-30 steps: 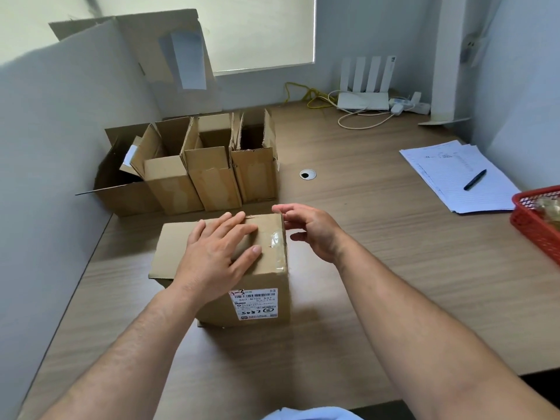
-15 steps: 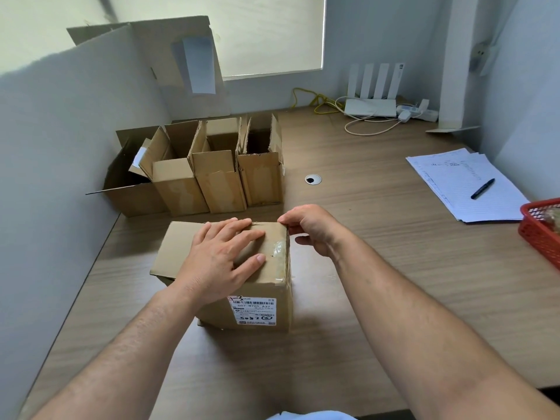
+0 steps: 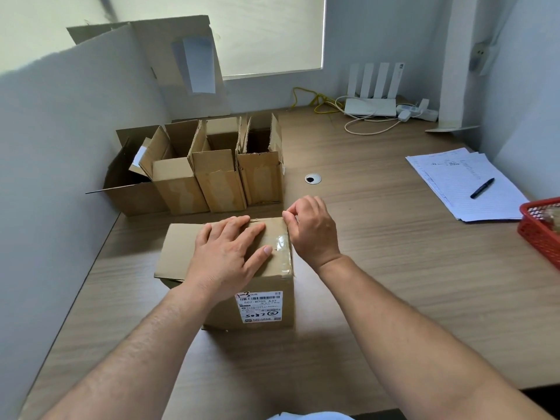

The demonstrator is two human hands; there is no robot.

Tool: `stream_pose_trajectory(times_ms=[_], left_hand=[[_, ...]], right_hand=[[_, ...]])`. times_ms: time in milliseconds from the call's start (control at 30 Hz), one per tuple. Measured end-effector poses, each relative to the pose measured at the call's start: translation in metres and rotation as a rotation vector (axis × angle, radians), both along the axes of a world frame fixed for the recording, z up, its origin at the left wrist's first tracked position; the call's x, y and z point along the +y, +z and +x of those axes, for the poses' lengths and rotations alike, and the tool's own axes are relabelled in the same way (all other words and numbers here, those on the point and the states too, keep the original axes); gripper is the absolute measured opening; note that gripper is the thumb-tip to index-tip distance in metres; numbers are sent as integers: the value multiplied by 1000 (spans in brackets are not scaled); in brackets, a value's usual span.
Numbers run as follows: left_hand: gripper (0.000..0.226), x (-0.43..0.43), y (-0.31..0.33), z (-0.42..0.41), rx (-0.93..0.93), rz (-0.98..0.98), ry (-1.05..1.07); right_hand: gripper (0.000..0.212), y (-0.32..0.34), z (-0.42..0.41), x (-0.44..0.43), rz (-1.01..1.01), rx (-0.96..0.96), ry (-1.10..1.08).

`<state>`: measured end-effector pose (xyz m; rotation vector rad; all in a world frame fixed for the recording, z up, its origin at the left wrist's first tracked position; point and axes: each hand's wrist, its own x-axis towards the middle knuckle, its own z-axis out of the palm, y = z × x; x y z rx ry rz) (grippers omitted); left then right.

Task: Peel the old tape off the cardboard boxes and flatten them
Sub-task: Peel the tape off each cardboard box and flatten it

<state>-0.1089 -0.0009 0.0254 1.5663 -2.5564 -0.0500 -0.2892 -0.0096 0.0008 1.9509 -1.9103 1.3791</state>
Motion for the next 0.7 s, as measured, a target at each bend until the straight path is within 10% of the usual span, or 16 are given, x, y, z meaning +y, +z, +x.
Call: stream_pose_trajectory(times_ms=[300,400,700], left_hand=[[62,1,0,2,7,13,-9],[63,1,0,2,7,11,-7],[66,-2,2,-3,0,6,40]], right_hand=[[23,-3,-8,5,339,-748,166],[45,2,-16,5,375,-674,239],[7,-2,-14,9,323,-462,172]])
